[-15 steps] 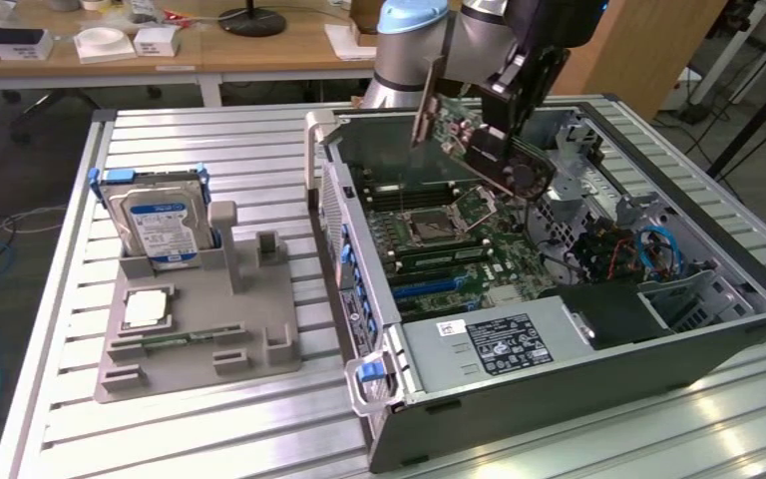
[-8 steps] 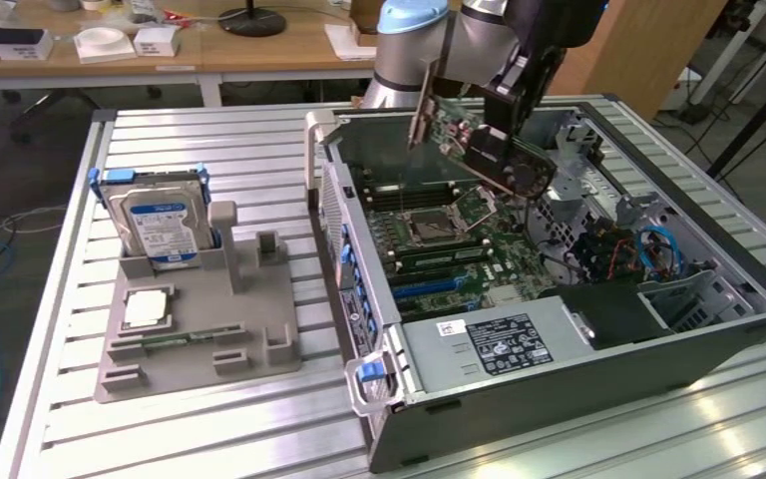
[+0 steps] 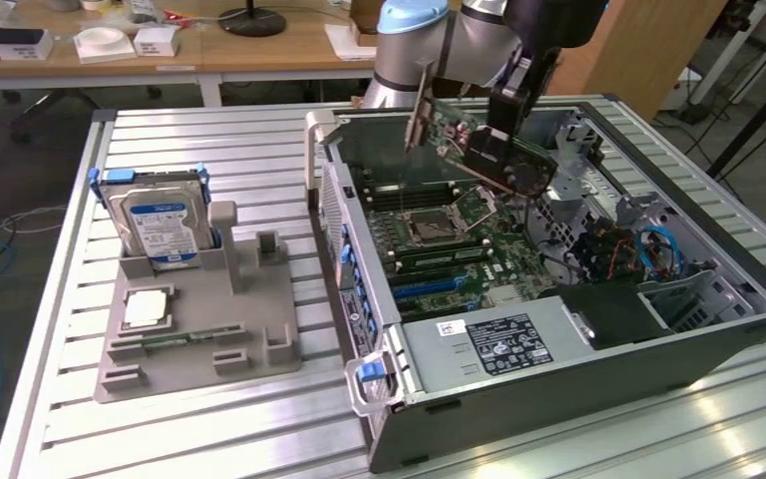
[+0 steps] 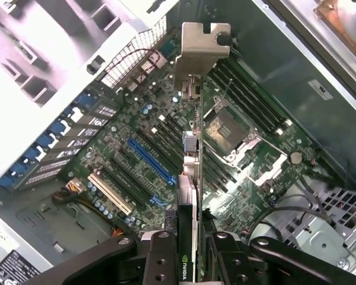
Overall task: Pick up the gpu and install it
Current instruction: 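Insert the gpu into the slot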
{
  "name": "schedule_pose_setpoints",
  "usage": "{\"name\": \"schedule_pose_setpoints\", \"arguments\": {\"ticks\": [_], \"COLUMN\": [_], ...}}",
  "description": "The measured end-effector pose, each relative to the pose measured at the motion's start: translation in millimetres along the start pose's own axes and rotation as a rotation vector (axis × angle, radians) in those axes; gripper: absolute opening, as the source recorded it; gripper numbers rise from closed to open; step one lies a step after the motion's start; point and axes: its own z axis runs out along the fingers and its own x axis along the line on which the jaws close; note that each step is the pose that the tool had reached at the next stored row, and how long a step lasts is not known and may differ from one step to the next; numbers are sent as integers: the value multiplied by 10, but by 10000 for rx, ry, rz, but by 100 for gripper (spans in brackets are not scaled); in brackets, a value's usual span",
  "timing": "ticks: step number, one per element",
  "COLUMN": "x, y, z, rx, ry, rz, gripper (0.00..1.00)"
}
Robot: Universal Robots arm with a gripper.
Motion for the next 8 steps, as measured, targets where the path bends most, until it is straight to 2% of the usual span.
{"name": "schedule_pose_setpoints", "arguments": {"ticks": [8], "x": [0], "y": [0], "z": [3], "rx": [-23], "ry": [23], "rz": [-967], "gripper": [26]}}
